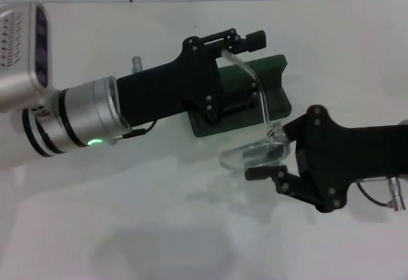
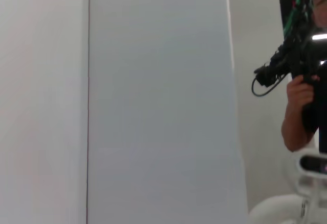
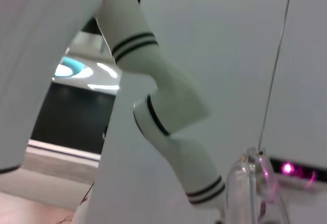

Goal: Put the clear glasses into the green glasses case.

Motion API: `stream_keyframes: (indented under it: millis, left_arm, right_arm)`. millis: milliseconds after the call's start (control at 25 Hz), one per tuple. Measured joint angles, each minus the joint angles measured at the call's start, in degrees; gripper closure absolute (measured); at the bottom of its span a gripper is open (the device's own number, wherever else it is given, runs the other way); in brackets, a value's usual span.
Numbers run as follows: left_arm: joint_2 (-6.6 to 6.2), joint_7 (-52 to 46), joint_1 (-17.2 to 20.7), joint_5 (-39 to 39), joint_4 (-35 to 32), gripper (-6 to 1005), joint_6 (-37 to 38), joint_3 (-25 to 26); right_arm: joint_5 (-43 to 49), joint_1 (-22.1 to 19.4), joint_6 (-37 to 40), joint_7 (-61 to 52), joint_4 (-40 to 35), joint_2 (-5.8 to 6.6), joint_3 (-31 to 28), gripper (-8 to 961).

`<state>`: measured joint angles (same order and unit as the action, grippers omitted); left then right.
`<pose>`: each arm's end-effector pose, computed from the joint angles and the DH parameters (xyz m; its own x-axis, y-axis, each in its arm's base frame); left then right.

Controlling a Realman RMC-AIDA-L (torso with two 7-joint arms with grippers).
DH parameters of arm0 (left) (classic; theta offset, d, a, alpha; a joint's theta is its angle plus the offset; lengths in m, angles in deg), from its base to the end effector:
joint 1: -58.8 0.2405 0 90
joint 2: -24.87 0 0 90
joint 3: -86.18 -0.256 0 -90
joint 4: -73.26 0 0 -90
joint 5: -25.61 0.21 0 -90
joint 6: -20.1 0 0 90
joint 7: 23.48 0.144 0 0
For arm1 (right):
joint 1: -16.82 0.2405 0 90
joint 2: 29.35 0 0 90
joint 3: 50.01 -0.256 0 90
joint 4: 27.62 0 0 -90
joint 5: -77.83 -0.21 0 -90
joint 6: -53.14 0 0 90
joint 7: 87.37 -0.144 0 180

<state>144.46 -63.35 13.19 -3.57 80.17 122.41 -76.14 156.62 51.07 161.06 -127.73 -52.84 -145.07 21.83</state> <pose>-0.1787 0.3195 -0.0461 0.5649 -0.0805 0.8212 0.1146 -0.9779 -0.1747 0.1844 0.2851 -0.0192 0.5868 0.2756 -0.7614 0.2707 -0.9530 -0.1364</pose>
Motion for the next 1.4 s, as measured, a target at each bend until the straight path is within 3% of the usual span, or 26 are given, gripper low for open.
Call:
stream_keyframes:
  millis: [240, 760, 1400]
  left_arm:
    - [0.03, 1.1, 0.8, -1.6, 0.0, 408, 1.6, 0.0]
    - [-0.06, 1.4, 1.8, -2.3, 0.2, 408, 2.5, 0.0]
    - [0.07, 5.2, 1.6, -2.1, -1.9, 407, 2.4, -0.4]
  right_arm:
    - [1.0, -0.3, -0.7, -1.6, -0.1, 0.26, 0.2, 815]
    - [1.0, 0.6, 0.7, -9.8, -1.4, 3.05, 0.0, 813]
    - [6.0, 2.4, 1.4, -23.3, -5.9, 1.8, 0.1, 811]
